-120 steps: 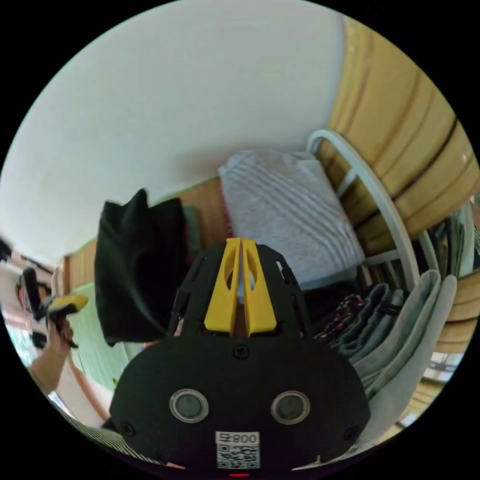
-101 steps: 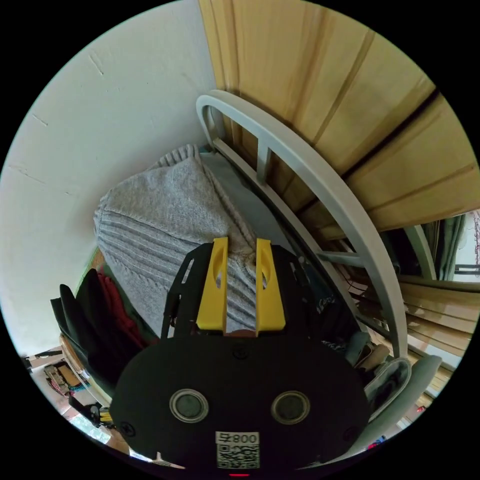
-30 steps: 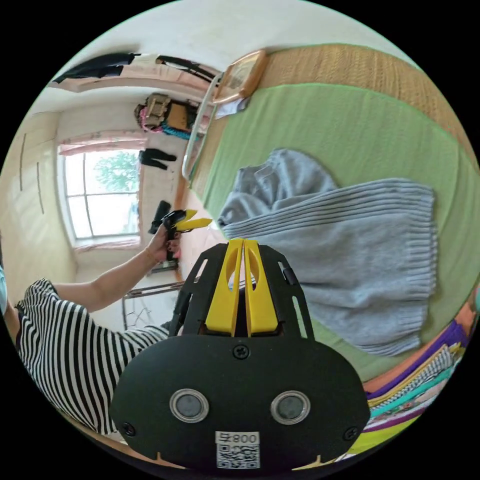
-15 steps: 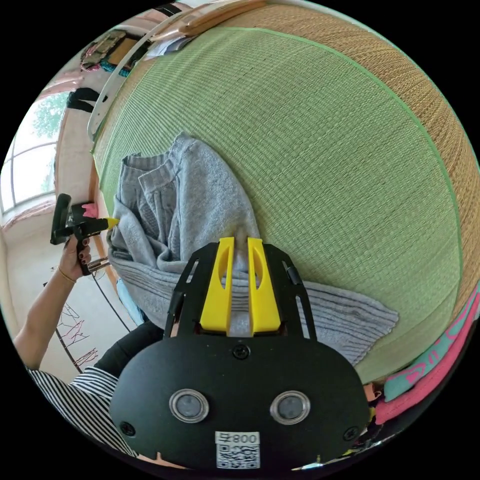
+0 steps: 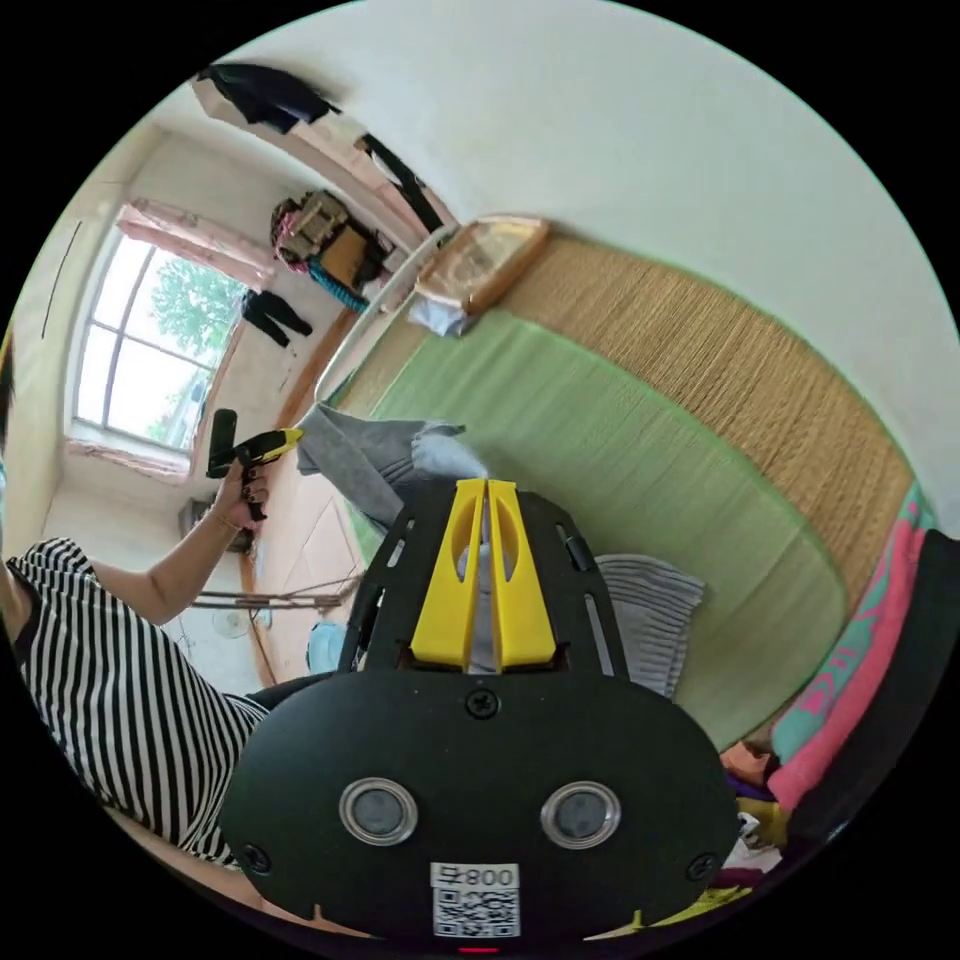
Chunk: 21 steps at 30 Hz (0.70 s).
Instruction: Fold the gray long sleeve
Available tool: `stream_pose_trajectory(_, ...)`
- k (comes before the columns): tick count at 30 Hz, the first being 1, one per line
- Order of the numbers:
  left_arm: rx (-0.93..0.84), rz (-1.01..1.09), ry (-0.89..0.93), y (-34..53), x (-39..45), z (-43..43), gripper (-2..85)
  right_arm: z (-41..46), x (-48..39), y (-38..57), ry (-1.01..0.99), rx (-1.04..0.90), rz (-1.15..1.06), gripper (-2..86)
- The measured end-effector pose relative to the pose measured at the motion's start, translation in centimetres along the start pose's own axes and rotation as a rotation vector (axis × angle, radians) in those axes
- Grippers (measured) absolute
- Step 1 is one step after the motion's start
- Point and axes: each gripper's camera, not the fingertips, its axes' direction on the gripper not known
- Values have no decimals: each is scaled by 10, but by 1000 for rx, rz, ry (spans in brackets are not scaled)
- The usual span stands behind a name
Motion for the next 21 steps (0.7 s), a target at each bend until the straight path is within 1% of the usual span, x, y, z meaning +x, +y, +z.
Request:
stream_pose_trajectory(2, 4, 67, -29, -30, 5, -6, 53, -31, -4, -12, 66, 82, 16, 1)
stream_pose_trajectory(3, 6, 65, -42, -37, 3, -5, 56, -43, -2, -23, 141, 112, 41, 1)
stream_pose_trajectory(4, 10, 32, -38, -51, -6, -1, 62, -50, 8, -36, 212, 135, 80, 1)
stream_pose_trajectory(6, 4, -28, -16, -67, -24, 9, 71, -49, 36, -58, 263, 142, 154, 0)
stream_pose_trajectory(7, 6, -112, -21, -71, -38, 15, 75, -44, 61, -69, 283, 138, 242, -1)
stream_pose_trajectory(9, 6, -176, 8, -69, -53, 24, 79, -31, 95, -74, 263, 104, 345, -2)
stream_pose_trajectory(10, -26, -196, 48, -64, -58, 34, 83, -20, 111, -69, 234, 85, 400, -3)
stream_pose_trajectory(11, -91, -183, 80, -56, -58, 47, 87, -14, 116, -66, 221, 70, 407, -3)
stream_pose_trajectory(12, -137, -174, 82, -51, -57, 55, 89, 3, 125, -55, 221, 30, 429, -3)
stream_pose_trajectory(14, -353, -147, 95, -28, -51, 92, 96, 34, 133, -35, 252, -74, 439, -2)
stream_pose_trajectory(16, -469, -128, 122, -13, -44, 119, 100, 78, 149, -5, 308, -238, 477, 1)
stream_pose_trajectory(17, -531, -108, 143, -7, -38, 136, 103, 88, 154, 4, 321, -278, 491, 2)
stream_pose_trajectory(19, -586, -68, 163, -3, -26, 157, 107, 112, 175, 36, 331, -355, 583, 15)
stream_pose_trajectory(21, -625, -10, 184, -4, -13, 174, 109, 115, 191, 55, 313, -330, 655, 33)
